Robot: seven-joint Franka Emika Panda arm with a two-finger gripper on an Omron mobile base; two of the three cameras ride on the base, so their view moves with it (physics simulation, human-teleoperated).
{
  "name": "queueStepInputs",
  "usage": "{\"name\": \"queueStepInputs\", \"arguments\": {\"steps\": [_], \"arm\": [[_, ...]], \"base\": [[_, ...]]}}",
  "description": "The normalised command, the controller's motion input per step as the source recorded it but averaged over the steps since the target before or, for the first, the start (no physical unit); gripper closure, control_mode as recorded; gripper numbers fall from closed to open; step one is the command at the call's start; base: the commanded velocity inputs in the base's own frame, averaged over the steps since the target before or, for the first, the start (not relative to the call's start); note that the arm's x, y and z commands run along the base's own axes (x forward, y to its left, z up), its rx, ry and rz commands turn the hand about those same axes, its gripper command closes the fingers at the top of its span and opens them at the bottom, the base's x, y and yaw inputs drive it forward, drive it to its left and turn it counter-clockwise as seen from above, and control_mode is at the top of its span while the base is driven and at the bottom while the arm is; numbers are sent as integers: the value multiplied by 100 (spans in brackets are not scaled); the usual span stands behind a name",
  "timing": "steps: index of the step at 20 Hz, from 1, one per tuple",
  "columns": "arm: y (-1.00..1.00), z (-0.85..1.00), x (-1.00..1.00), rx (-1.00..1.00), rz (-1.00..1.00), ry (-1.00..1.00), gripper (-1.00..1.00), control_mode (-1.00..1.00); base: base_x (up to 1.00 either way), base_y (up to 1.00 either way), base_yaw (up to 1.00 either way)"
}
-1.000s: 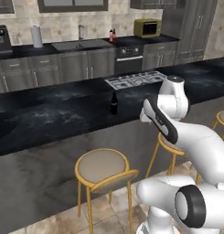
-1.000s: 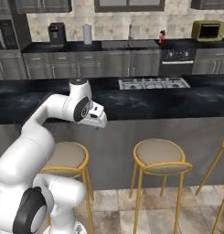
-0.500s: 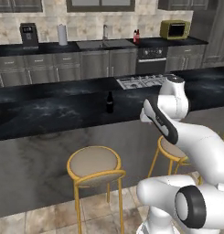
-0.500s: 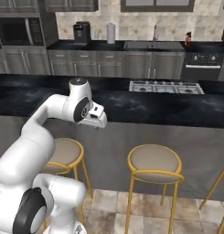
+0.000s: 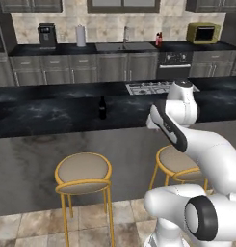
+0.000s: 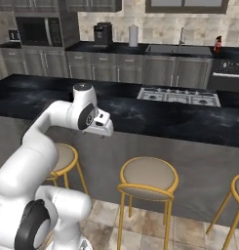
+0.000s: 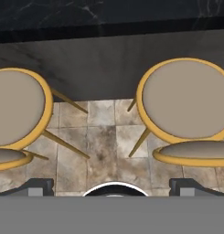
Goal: Place the large bottle from the dining counter next to the other large bottle outside the sink, and place the small bottle from the dining counter next to the other small bottle inside the sink.
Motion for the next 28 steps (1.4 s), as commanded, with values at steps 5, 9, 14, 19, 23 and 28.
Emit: {"name": "queueStepInputs", "arguments": {"steps": [5,9,14,19,23,28], "arm": [[0,0,0,0,0,0,-100,100],[0,0,0,0,0,0,-100,100],[0,0,0,0,0,0,-100,100],[0,0,0,0,0,0,-100,100],[0,0,0,0,0,0,-100,100],[0,0,0,0,0,0,-100,100]], "base": [[5,-4,1],[16,0,0],[47,0,0],[57,0,0],[30,2,0],[18,0,0]]}}
